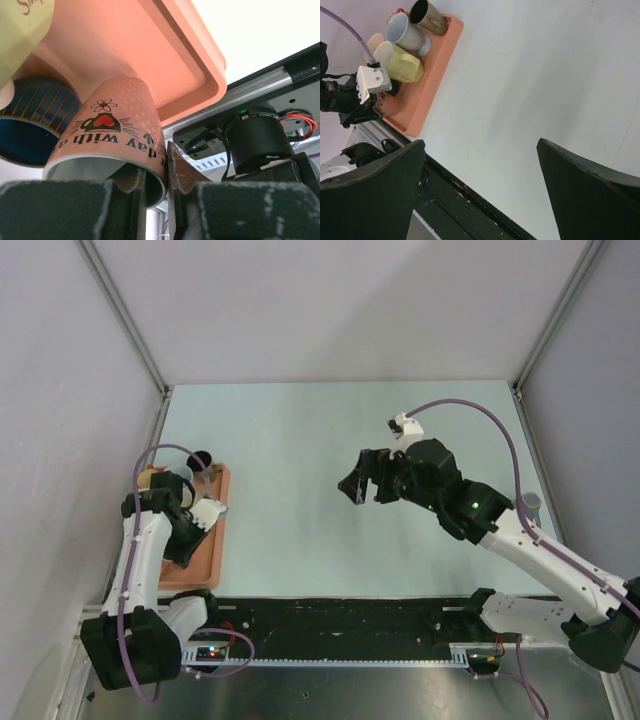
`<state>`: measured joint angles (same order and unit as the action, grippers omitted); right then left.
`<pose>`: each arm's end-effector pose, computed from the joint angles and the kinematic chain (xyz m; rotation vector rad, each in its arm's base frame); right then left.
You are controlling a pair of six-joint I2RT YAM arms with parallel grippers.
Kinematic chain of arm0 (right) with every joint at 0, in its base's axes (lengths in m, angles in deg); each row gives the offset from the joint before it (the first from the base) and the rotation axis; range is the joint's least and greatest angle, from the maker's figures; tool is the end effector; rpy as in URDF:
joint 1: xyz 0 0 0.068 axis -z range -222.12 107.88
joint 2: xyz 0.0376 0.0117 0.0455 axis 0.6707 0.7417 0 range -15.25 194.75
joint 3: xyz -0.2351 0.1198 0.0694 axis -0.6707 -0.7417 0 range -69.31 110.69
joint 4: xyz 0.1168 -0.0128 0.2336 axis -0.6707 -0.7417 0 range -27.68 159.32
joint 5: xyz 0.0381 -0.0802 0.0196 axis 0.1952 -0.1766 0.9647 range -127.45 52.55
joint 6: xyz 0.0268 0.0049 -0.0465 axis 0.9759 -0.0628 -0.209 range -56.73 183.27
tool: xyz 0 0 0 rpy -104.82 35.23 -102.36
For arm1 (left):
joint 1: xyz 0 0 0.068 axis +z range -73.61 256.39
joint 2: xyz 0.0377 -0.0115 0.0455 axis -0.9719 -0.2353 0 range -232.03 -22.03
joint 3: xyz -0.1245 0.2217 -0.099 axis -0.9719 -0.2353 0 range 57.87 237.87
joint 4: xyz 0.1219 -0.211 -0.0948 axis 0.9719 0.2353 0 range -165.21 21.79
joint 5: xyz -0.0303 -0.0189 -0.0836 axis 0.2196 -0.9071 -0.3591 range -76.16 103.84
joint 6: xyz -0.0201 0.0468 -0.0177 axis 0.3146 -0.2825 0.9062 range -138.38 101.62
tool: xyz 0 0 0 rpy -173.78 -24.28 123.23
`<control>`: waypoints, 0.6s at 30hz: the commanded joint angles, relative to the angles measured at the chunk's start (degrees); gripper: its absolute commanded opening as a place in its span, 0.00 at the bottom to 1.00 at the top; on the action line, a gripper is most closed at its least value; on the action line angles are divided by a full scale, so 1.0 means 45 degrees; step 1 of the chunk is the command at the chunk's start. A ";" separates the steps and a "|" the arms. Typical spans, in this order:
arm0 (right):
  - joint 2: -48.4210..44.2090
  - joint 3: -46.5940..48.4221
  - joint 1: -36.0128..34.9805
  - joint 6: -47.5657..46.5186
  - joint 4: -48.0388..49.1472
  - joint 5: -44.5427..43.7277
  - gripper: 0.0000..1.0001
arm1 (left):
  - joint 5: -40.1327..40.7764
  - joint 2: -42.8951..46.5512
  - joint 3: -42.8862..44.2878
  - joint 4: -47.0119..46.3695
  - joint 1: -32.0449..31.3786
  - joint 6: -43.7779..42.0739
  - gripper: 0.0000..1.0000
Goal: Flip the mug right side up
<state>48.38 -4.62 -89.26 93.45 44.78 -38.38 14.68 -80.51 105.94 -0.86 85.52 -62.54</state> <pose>0.1685 0.1807 0.3709 -0.2962 2.0628 0.8404 0.1420 0.0234 0.2442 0.9216 2.9234 0.0830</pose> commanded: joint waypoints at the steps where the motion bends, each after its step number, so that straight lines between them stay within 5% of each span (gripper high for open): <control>1: -0.1167 -0.0544 0.0038 -0.0001 0.0494 -0.0929 0.99 | -0.0072 -0.0236 -0.0263 -0.1343 0.0492 -0.0936 0.00; 18: -0.2024 -0.0742 0.1141 0.0561 -0.0556 -0.2129 0.99 | -0.0433 -0.2019 -0.0549 -0.2920 0.2633 -0.2509 0.00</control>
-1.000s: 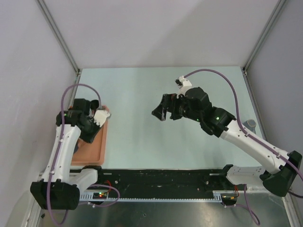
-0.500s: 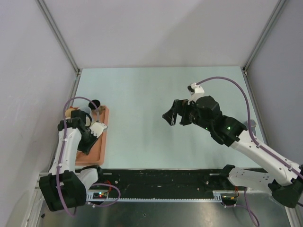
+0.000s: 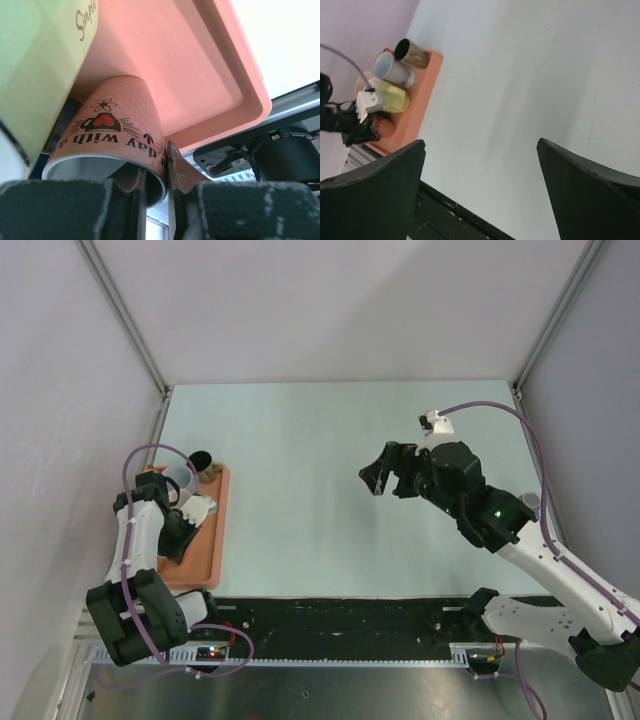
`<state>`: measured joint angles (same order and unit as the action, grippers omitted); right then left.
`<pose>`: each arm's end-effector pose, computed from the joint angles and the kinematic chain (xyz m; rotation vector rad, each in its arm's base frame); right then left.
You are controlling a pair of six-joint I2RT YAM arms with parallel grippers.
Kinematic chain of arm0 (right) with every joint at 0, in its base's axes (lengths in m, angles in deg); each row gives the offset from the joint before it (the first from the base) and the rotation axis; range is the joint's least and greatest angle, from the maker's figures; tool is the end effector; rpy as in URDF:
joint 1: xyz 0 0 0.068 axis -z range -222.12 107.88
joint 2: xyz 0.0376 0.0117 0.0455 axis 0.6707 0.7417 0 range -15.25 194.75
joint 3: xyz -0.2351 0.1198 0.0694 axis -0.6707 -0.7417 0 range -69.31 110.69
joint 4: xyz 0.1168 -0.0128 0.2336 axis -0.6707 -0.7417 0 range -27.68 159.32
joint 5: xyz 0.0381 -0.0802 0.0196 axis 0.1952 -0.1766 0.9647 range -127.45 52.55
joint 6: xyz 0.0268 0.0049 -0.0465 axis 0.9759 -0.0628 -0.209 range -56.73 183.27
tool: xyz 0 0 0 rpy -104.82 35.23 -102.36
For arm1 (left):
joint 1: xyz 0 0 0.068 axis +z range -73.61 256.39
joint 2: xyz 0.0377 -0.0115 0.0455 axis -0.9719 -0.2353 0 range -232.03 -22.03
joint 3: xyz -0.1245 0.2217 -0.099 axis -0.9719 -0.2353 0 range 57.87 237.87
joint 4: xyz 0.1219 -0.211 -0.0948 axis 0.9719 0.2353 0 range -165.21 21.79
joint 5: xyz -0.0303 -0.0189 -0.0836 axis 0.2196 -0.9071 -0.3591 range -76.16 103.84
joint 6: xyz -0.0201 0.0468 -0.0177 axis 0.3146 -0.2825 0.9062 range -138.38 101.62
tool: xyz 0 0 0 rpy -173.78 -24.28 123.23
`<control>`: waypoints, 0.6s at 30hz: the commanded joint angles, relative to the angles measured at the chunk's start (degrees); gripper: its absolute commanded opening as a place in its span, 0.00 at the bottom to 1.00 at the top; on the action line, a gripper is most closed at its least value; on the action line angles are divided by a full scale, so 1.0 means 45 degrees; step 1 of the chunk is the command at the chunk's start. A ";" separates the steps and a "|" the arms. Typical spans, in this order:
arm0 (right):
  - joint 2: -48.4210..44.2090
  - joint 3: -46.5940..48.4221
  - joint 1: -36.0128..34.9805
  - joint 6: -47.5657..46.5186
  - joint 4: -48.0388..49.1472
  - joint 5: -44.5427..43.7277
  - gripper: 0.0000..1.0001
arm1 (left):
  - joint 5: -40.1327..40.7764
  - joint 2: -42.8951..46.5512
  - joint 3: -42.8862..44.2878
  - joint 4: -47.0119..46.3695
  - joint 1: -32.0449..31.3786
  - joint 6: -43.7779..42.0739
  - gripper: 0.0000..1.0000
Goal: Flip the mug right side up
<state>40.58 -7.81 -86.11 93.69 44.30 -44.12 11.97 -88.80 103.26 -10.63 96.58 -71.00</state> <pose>0.1560 0.1448 0.3796 -0.1525 1.9756 0.7563 0.1634 0.0589 0.2134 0.8578 2.9428 0.0240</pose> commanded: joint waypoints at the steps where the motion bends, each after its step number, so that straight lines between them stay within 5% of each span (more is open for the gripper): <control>1: -0.0304 -0.0033 0.0607 0.0654 -0.0687 -0.0924 0.99 | 0.0273 -0.0210 -0.0028 -0.0879 0.0169 -0.0669 0.00; 4: -0.0406 -0.0057 0.0958 0.0862 -0.1013 -0.0836 1.00 | 0.0354 -0.0287 -0.0123 -0.1128 0.0227 -0.0704 0.05; 9: -0.0613 -0.0126 0.1158 0.0896 -0.1078 -0.0730 0.99 | 0.0271 -0.0023 0.0089 -0.1045 0.0236 -0.0562 0.45; 11: -0.0626 -0.0129 0.1200 0.0897 -0.1042 -0.0637 1.00 | 0.0106 0.0067 0.0290 -0.0829 0.0240 -0.0477 0.54; 18: -0.0555 -0.0111 0.1276 0.0887 -0.1041 -0.0493 0.99 | -0.0690 0.0156 0.1862 0.0926 0.0246 -0.0381 0.70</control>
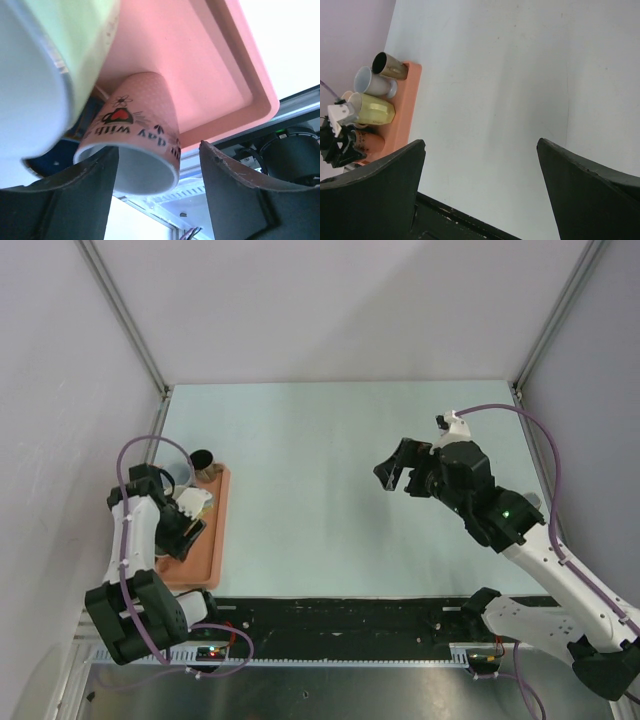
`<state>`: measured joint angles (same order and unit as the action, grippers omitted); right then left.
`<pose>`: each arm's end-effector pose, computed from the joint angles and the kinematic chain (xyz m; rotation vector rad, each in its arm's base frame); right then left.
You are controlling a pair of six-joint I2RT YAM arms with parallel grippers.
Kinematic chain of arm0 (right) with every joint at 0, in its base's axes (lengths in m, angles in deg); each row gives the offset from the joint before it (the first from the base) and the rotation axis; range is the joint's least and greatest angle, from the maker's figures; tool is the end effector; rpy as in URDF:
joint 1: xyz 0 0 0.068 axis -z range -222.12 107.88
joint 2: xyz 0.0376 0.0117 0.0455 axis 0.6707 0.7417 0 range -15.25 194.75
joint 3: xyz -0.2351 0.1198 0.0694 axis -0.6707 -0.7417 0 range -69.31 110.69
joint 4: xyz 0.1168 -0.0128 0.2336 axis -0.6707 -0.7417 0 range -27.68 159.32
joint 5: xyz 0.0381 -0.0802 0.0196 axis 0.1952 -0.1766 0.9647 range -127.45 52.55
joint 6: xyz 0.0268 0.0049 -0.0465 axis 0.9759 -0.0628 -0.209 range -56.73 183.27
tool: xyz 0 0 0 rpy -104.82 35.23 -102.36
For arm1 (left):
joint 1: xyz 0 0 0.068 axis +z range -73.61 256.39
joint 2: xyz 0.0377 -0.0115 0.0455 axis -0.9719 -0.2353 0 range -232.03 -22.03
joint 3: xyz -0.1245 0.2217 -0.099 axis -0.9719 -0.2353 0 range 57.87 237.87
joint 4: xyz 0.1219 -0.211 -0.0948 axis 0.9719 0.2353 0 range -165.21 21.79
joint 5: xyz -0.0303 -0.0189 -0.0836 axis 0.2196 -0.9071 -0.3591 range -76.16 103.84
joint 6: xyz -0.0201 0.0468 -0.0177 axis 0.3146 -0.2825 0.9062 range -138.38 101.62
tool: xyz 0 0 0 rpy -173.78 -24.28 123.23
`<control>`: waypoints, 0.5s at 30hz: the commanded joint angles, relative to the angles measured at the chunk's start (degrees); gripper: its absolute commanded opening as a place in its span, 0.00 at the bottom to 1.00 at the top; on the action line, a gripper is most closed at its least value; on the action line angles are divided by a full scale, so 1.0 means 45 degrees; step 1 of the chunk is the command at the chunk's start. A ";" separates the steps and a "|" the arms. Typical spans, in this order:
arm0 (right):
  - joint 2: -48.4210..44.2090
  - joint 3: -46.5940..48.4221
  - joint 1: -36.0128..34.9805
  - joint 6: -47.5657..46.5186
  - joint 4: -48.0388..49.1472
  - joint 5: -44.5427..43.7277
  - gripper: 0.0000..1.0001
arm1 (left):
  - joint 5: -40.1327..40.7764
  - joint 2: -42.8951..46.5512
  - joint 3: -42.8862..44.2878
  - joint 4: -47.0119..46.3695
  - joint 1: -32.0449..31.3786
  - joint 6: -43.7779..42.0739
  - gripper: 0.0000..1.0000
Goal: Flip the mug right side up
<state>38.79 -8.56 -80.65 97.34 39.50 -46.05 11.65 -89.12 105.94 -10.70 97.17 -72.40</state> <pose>0.1611 0.1214 0.3726 0.0219 2.0324 0.6705 0.1696 0.0629 0.2248 0.8693 2.9006 0.0581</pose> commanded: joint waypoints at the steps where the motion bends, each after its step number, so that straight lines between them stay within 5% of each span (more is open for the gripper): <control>1: -0.0145 0.0044 0.0063 0.0091 0.0027 -0.0044 0.99 | -0.0670 0.0215 0.1521 0.1281 0.0112 -0.0068 0.72; 10: 0.0156 0.0036 0.0191 0.0029 -0.0009 0.0071 0.99 | -0.2289 -0.0561 0.5387 0.3722 0.0129 -0.0106 0.75; 15: 0.0515 0.0045 0.0220 0.0077 0.0041 0.0194 0.99 | -0.4112 -0.2185 0.7166 0.3552 -0.0302 0.2307 0.52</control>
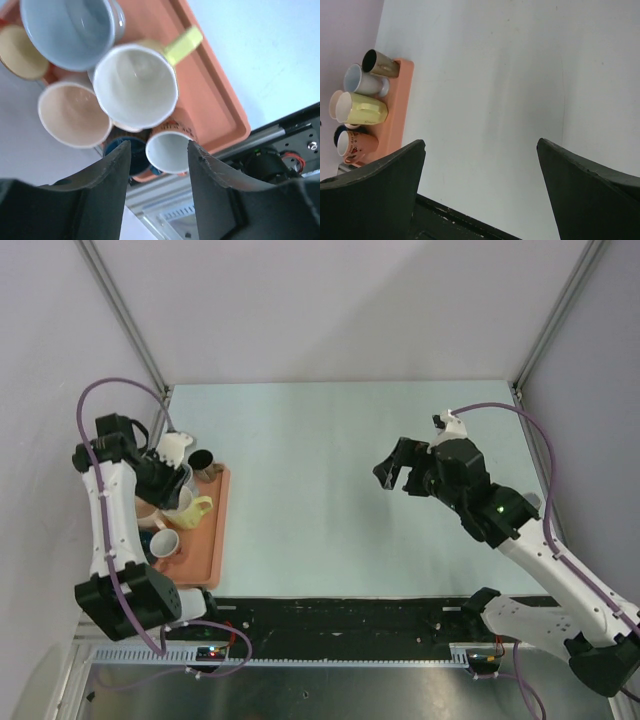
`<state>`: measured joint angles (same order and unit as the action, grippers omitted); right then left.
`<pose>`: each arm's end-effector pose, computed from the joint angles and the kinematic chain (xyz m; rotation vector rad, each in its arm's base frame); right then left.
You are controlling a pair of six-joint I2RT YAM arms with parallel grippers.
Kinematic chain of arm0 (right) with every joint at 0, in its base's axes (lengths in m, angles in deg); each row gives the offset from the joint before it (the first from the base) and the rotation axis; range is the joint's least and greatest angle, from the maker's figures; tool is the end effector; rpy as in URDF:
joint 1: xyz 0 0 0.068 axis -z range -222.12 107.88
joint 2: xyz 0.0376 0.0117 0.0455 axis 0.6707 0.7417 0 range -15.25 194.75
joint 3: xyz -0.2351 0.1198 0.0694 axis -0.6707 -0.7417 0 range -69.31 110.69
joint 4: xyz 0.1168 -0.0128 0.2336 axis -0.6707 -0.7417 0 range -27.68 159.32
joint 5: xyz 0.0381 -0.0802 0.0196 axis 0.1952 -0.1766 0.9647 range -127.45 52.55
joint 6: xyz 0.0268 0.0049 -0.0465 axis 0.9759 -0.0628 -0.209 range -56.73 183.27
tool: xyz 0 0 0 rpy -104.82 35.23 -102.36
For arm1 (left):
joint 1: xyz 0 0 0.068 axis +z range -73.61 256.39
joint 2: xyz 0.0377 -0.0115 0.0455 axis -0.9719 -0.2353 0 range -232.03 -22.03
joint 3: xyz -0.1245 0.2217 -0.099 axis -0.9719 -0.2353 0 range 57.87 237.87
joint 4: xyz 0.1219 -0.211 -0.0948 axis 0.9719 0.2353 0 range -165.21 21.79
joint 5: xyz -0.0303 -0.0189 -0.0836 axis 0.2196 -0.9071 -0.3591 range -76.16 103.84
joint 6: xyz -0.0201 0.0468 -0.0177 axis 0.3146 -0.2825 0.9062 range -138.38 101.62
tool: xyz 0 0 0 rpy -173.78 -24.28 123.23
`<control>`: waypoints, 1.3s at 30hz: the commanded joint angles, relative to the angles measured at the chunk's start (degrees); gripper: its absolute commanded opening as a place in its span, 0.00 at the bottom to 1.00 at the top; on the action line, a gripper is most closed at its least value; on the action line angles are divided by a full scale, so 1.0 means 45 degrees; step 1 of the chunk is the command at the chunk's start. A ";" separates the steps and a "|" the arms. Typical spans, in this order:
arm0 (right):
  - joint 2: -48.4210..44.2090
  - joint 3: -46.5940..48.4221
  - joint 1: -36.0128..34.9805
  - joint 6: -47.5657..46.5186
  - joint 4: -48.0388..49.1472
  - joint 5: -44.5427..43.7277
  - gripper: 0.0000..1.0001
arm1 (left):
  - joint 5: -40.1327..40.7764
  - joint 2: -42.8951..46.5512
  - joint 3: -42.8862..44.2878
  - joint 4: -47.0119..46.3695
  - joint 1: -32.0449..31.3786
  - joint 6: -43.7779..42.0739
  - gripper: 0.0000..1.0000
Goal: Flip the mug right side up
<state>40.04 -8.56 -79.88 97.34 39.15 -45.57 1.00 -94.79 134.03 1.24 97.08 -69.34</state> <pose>0.1668 0.1228 0.3679 0.0274 2.0595 0.6547 0.2035 0.0684 0.3362 0.7688 2.6637 -0.0111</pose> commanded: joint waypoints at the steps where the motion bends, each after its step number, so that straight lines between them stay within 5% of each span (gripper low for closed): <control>1: 0.0284 0.0020 0.0060 0.0101 0.0102 0.0067 0.99 | -0.1673 -0.1120 0.0887 0.0667 -0.0653 0.1827 0.51; 9: 0.0198 -0.0352 0.0253 0.0173 0.0110 0.0088 0.99 | 0.0731 -0.1943 -0.0302 -0.1609 -0.1873 0.2767 0.61; 17: 0.0079 -0.0448 0.0725 0.0197 0.0117 0.0431 0.99 | 0.0761 -0.2518 -0.1099 -0.2976 -0.2140 0.3106 0.49; 24: -0.0049 -0.0437 0.0991 0.0174 0.0003 0.0584 0.99 | 0.0238 -0.1782 -0.1005 -0.3072 -0.2170 0.3470 0.56; 31: 0.0166 -0.0466 0.1506 0.0004 -0.0055 0.1249 0.99 | 0.0109 -0.1053 0.0691 -0.2539 -0.2096 0.4033 0.64; 39: 0.0635 -0.0260 0.2518 -0.0053 -0.0041 0.2207 0.99 | -0.0382 -0.2889 0.3206 -0.2549 -0.1164 0.5301 0.65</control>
<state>42.42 -10.50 -69.96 97.75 38.69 -37.44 0.94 -103.62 143.45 -10.02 89.54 -49.51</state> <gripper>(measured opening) 0.993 0.651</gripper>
